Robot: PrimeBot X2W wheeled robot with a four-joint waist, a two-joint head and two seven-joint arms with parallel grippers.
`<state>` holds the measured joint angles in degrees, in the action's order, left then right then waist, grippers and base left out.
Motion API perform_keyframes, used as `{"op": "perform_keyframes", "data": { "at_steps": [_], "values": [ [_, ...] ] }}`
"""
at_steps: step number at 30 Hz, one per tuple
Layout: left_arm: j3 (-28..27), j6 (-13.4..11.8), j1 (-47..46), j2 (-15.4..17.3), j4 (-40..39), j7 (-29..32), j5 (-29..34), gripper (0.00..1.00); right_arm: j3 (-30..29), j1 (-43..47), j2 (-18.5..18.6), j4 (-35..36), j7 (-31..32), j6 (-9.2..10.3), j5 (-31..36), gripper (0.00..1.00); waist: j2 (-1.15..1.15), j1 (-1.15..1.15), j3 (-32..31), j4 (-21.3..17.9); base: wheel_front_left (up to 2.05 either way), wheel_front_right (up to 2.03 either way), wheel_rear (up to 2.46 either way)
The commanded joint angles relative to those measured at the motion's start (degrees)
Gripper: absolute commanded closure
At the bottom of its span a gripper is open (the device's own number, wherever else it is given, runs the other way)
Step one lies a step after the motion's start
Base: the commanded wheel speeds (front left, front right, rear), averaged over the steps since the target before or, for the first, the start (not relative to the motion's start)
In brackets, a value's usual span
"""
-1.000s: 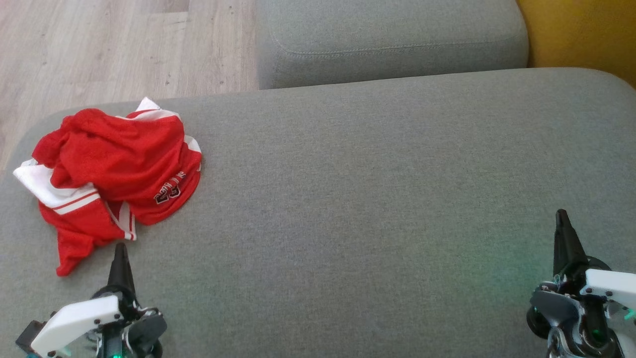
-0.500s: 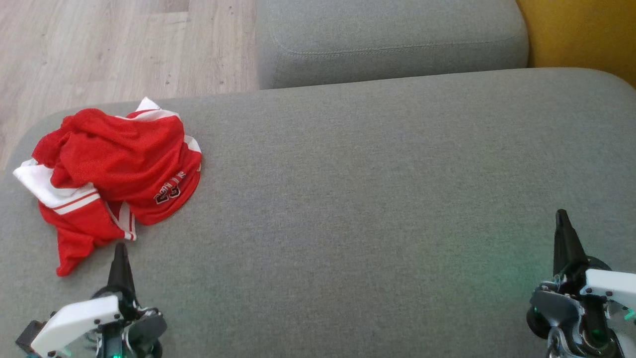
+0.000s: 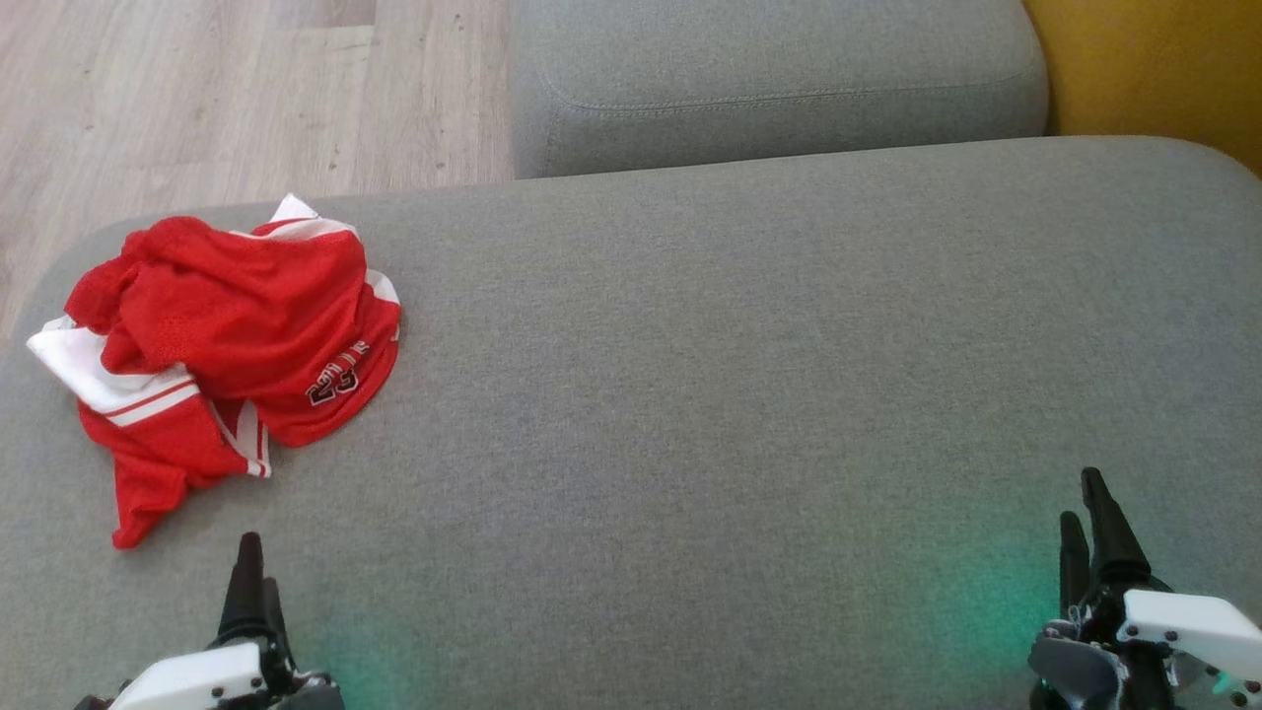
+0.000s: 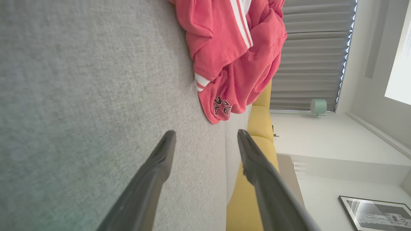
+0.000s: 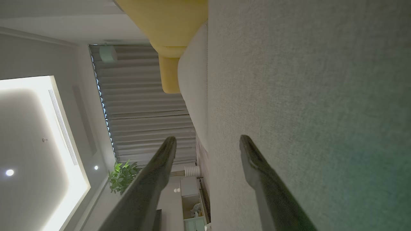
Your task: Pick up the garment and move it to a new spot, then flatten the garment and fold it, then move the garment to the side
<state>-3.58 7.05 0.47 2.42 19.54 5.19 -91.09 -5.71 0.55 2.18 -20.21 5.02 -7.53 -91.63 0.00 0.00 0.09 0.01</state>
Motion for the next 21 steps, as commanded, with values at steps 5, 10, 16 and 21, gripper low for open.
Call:
{"op": "perform_keyframes", "data": {
  "at_steps": [5, 10, 16, 21],
  "values": [
    [0.12, -0.01, -1.92, 0.20, -3.04, -1.42, 4.43, 0.00, 1.04, -2.63, 0.23, 2.24, -1.38, 0.01, 4.67, 0.00, 0.00, 0.00, -0.06, 0.04, 0.00, 0.00, 0.00],
    [0.47, -0.72, -1.76, 0.21, -4.12, -2.27, 8.61, 0.00, 1.54, -2.66, 0.25, 2.87, -2.23, 0.01, 9.59, 0.00, 0.00, 0.00, -0.11, 0.06, 0.00, 0.00, 0.00],
    [1.23, -1.70, -1.52, 0.22, -5.60, -3.30, 14.11, 0.00, 2.48, -2.69, 0.27, 4.09, -3.24, 0.01, 15.36, 0.00, 0.00, 0.00, -0.16, 0.06, 0.00, 0.00, 0.00],
    [1.99, -2.65, -1.40, 0.24, -7.00, -4.15, 18.70, 0.00, 3.55, -2.66, 0.30, 4.88, -4.09, 0.01, 19.83, 0.00, 0.00, 0.00, -0.22, 0.12, 0.00, 0.00, 0.00]
  ]
}}
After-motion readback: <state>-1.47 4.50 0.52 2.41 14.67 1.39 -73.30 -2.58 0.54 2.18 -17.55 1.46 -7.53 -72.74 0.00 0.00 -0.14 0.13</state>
